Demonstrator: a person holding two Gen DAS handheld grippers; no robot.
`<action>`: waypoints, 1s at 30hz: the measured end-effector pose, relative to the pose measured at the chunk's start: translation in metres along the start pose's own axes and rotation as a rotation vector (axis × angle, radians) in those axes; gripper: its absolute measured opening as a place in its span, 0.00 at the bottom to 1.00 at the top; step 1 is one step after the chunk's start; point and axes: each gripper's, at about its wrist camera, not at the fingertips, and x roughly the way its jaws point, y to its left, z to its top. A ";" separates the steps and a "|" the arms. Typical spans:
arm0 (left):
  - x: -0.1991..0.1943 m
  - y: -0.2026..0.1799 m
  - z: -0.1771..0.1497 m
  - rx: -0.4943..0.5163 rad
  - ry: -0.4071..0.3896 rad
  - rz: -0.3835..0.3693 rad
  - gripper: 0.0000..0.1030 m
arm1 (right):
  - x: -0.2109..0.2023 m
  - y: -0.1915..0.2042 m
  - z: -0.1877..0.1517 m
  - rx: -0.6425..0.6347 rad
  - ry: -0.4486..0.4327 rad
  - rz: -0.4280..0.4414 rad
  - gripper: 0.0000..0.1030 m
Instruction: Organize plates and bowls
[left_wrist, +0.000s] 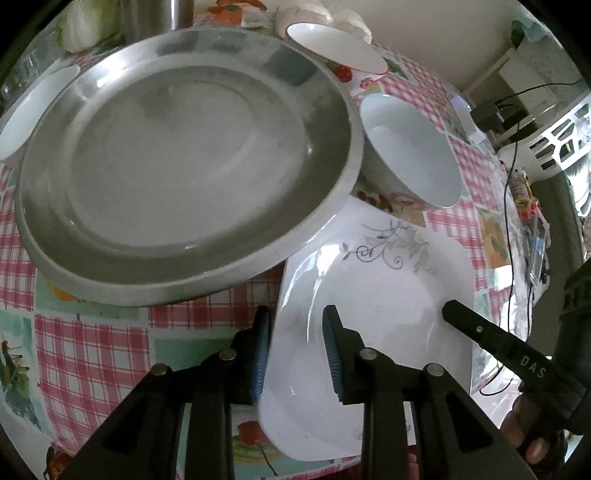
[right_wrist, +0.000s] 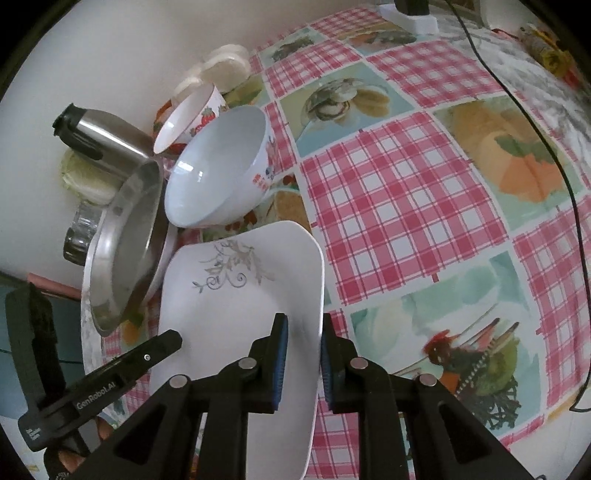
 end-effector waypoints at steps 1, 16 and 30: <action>-0.002 0.000 -0.001 0.000 -0.003 -0.005 0.29 | -0.002 0.001 0.001 0.000 -0.005 0.005 0.17; -0.017 -0.007 -0.012 0.042 -0.031 -0.032 0.29 | -0.046 -0.006 -0.005 -0.015 -0.077 0.054 0.17; -0.025 -0.020 -0.016 0.089 -0.051 -0.051 0.29 | -0.073 -0.018 -0.013 -0.002 -0.128 0.075 0.17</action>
